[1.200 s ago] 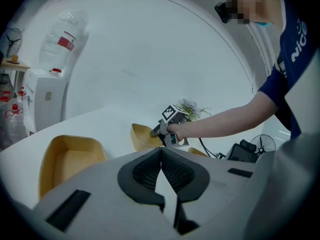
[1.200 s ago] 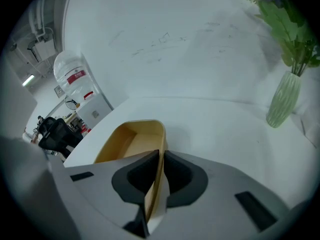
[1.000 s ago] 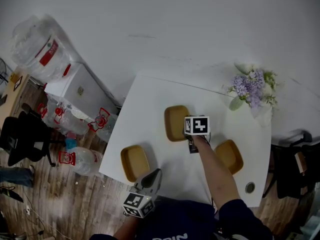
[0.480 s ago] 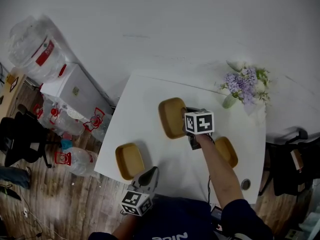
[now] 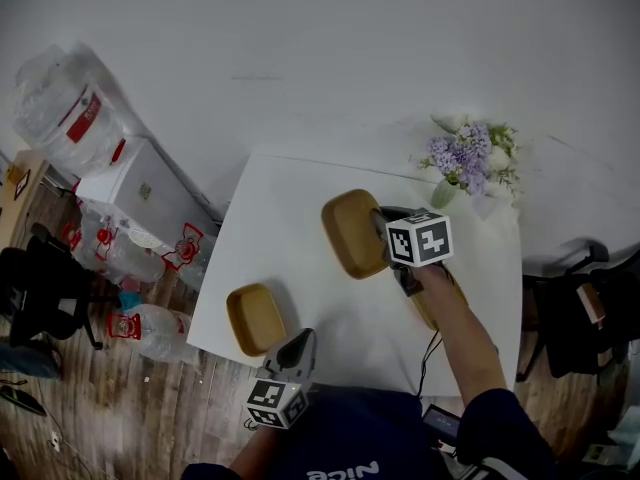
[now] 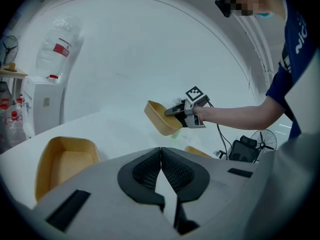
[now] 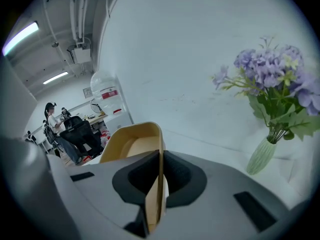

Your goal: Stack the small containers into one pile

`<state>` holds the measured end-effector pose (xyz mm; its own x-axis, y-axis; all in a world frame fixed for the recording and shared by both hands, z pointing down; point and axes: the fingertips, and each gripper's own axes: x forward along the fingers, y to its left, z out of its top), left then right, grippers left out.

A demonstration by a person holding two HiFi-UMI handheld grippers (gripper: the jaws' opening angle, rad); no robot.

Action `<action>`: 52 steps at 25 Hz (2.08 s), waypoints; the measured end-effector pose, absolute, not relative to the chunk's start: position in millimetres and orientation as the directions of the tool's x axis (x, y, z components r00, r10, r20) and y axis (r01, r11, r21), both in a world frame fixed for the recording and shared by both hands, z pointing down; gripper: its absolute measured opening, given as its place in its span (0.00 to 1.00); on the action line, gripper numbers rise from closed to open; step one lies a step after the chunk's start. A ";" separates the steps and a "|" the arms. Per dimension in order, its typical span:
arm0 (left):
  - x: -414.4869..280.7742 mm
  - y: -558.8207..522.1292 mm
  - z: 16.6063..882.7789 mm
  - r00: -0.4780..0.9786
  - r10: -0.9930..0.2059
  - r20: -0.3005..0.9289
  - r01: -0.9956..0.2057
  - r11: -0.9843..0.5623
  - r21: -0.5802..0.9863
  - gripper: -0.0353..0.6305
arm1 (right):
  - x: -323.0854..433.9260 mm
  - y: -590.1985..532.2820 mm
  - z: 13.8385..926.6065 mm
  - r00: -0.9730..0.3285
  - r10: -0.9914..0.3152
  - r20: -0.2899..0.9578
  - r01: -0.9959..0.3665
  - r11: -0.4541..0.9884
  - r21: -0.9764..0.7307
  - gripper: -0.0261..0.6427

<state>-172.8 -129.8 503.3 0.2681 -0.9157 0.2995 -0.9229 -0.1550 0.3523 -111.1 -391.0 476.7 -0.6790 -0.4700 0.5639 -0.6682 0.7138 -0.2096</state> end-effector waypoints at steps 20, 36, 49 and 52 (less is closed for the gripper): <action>-148.5 -117.8 493.5 0.333 -0.915 0.230 -0.903 -0.238 0.357 0.08 | 9.0 -331.9 443.2 -0.637 -0.503 0.583 -0.673 0.732 -0.103 0.12; -128.1 -134.1 492.2 0.391 -0.895 0.216 -0.883 -0.299 0.362 0.08 | 88.1 -309.2 480.8 -0.633 -0.405 0.659 -0.631 0.763 -0.137 0.12; -121.7 -144.7 500.3 0.409 -0.882 0.234 -0.877 -0.309 0.368 0.08 | 120.8 -315.2 539.6 -0.575 -0.345 0.742 -0.664 0.726 -0.177 0.12; -120.5 -147.1 500.6 0.414 -0.880 0.235 -0.876 -0.315 0.365 0.08 | 121.4 -316.0 549.6 -0.572 -0.331 0.750 -0.666 0.722 -0.189 0.12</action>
<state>-120.5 -147.1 500.6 0.4136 -0.8797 0.2347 -0.8763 -0.3146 0.3650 121.4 -316.0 549.6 -0.5721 -0.3311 0.7503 -0.6658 0.7218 -0.1891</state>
